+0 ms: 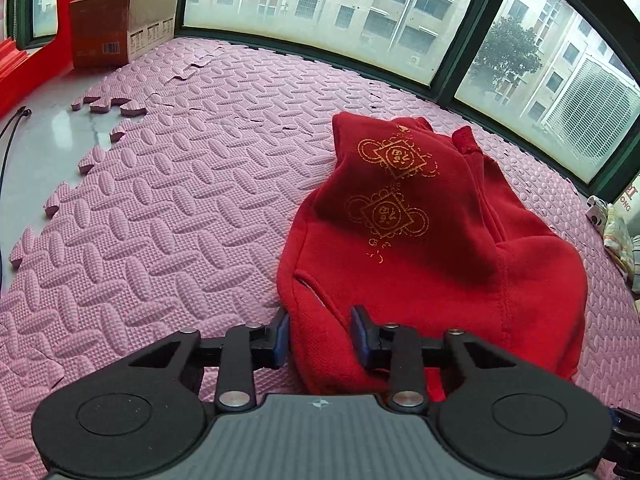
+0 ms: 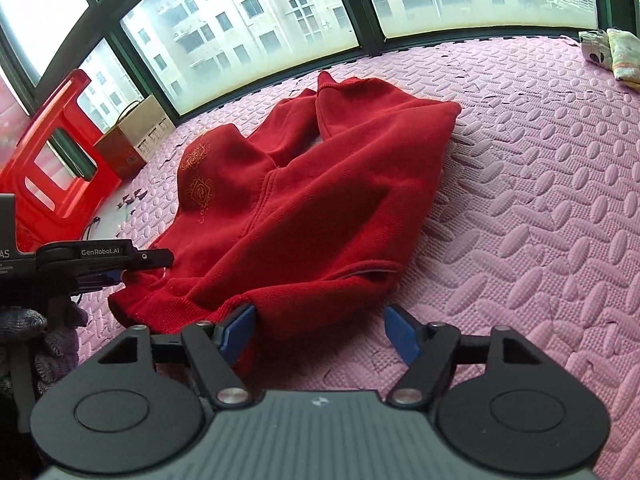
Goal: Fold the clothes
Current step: 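Grasp the waistband of the red sweatpants with both grippers and lift, then lower the sweatpants onto the mat, spreading both legs out flat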
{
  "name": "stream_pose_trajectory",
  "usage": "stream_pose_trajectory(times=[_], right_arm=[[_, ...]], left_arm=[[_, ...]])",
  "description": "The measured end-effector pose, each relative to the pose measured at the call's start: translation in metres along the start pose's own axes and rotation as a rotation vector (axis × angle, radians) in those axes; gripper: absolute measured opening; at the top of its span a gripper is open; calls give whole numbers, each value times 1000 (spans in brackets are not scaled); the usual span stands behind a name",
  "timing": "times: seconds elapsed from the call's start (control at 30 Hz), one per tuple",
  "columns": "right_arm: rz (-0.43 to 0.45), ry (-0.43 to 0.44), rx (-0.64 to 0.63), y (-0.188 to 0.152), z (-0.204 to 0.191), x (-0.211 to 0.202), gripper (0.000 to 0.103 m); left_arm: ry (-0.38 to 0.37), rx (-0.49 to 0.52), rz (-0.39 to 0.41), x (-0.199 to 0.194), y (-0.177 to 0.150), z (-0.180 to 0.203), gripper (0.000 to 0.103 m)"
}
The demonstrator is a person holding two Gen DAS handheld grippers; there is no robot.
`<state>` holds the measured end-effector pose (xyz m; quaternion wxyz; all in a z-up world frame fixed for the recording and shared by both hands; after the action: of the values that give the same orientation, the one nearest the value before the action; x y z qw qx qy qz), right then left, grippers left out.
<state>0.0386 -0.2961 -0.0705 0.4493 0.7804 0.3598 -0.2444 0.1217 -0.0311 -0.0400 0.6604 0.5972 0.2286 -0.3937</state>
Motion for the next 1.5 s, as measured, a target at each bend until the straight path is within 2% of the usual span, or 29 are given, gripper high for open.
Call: stream_pose_trajectory(times=[0.07, 0.17, 0.27, 0.37, 0.5, 0.53, 0.63, 0.73, 0.83, 0.97, 1.2, 1.23, 1.37, 1.5], right_arm=[[-12, 18, 29, 0, 2, 0, 67], [-10, 80, 109, 0, 11, -7, 67], [-15, 112, 141, 1, 14, -10, 67], [-37, 98, 121, -3, 10, -2, 64], [-49, 108, 121, -10, 5, 6, 43], [-47, 107, 122, -10, 5, 6, 33], [-22, 117, 104, -10, 6, -8, 22], [12, 113, 46, -10, 2, -31, 19], [18, 120, -14, -16, -1, -56, 18], [3, 119, -84, -28, -6, -83, 18], [-134, 115, -145, -73, -2, -90, 21], [-146, 117, -148, -75, -1, -90, 26], [-160, 138, -148, -69, 4, -102, 33], [-151, 129, -156, -53, 11, -112, 35]], left_arm=[[-16, 13, 3, -3, -1, 1, 22], [-36, 16, 7, -11, -4, 0, 17], [-59, -7, 3, -20, -12, -4, 15], [-63, -17, 2, -28, -21, -6, 15], [-80, -40, 4, -39, -30, -8, 14], [-84, -41, 3, -41, -32, -8, 14], [-104, -43, 13, -52, -35, -6, 12], [-133, -18, 36, -69, -38, 3, 12], [-160, 19, 45, -87, -48, 12, 12], [-180, 64, 15, -104, -72, 18, 12], [-174, 127, -80, -110, -110, 16, 13], [-173, 128, -87, -110, -111, 14, 15], [-179, 153, -91, -118, -109, 11, 25], [-181, 219, -59, -132, -100, 13, 41]])
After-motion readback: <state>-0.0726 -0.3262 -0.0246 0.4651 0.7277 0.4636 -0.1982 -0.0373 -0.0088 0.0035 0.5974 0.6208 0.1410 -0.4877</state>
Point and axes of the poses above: each gripper's, at about its wrist camera, not at the fingertips, and x roughly the way its jaws point, z to its right, y to its top, the point moved 4 cm from there along x, roughly the way its jaws point, and after that the axes turned 7 degrees about x, right-handed, at the moved point
